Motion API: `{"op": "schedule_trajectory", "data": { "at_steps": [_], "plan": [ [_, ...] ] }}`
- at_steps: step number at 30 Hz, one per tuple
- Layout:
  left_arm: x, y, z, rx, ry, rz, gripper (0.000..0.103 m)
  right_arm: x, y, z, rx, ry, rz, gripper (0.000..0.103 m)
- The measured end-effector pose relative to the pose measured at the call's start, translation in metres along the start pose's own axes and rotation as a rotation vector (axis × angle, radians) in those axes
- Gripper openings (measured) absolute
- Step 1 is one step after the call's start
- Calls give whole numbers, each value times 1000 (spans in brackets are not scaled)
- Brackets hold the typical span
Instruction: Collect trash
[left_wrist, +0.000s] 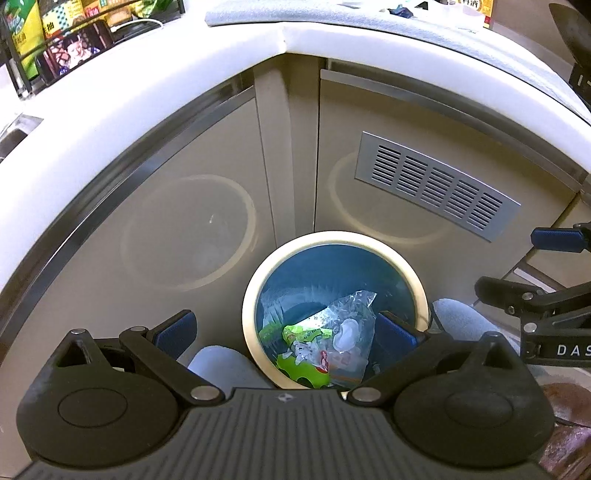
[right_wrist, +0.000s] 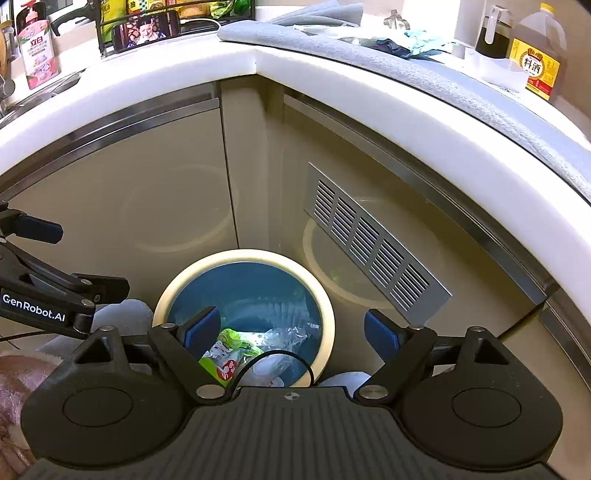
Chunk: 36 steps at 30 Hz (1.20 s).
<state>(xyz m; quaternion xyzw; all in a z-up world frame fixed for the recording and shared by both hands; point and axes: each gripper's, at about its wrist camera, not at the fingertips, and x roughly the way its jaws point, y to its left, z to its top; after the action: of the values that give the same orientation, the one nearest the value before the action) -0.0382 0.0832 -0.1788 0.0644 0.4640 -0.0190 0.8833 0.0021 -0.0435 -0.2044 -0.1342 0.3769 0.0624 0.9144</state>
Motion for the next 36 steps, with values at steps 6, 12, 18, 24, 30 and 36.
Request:
{"op": "schedule_trajectory", "data": {
  "at_steps": [6, 12, 18, 24, 30, 36],
  "plan": [
    [-2, -3, 1, 20, -11, 8, 103, 0, 0, 0, 3, -1, -1, 88],
    [-2, -5, 2, 26, -9, 9, 103, 1, -1, 0, 4, 1, 0, 88],
    [-5, -3, 2, 25, -30, 15, 103, 0, -1, 1, 1, -3, -7, 88],
    [-11, -2, 7, 33, -51, 25, 103, -2, -6, 2, 16, -16, -16, 89],
    [-22, -1, 21, 26, -86, 23, 103, -11, -12, 8, 30, -59, -8, 89],
    [-38, 0, 48, 27, -155, 13, 103, -33, -28, 26, 86, -162, 12, 90]
  ]
}}
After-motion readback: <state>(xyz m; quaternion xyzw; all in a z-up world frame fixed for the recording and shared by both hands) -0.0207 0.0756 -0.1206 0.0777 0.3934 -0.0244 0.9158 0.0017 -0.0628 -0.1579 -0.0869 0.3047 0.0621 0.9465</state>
